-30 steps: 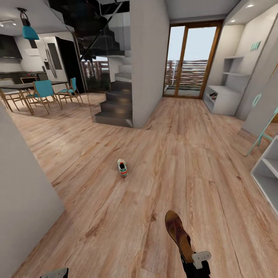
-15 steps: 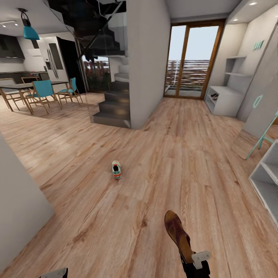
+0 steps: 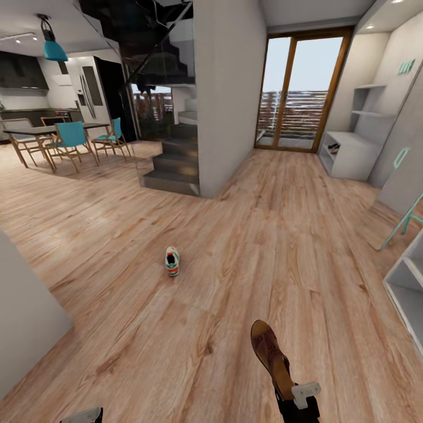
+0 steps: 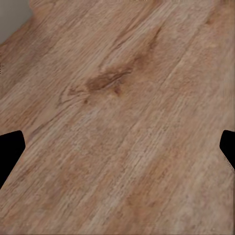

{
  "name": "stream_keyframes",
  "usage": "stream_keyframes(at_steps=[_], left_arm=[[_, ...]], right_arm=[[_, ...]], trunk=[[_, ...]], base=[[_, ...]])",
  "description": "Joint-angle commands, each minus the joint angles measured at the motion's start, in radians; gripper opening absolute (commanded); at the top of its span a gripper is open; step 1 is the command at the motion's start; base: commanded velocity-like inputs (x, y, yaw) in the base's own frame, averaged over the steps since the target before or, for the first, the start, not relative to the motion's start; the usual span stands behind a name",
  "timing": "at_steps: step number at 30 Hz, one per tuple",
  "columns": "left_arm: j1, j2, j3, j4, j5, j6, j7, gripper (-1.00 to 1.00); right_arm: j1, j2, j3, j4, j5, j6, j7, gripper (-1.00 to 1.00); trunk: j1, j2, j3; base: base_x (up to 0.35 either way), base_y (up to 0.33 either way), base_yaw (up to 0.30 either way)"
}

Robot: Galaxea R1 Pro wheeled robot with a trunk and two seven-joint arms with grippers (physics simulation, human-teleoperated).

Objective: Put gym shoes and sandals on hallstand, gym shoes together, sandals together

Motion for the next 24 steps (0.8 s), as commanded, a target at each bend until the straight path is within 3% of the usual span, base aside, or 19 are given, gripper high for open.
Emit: stream_keyframes(at_steps=[1,24], left_arm=[[-0.001,-0.001,0.008,0.001,-0.008,-0.004,-0.006,1.00],[-0.001,-0.001,0.010,0.001,-0.008,-0.004,-0.006,1.00]], right_arm=[[0.000,0.000,-0.009,0.000,0.010,-0.003,0.001,-1.00],[0.000,0.000,-0.009,0.000,0.010,-0.003,0.001,-1.00]], trunk=[[0.000,0.000,-0.001],[0.000,0.000,-0.009]], base=[[0.235,-0.198,0.261],[0.242,-0.195,0.269]])
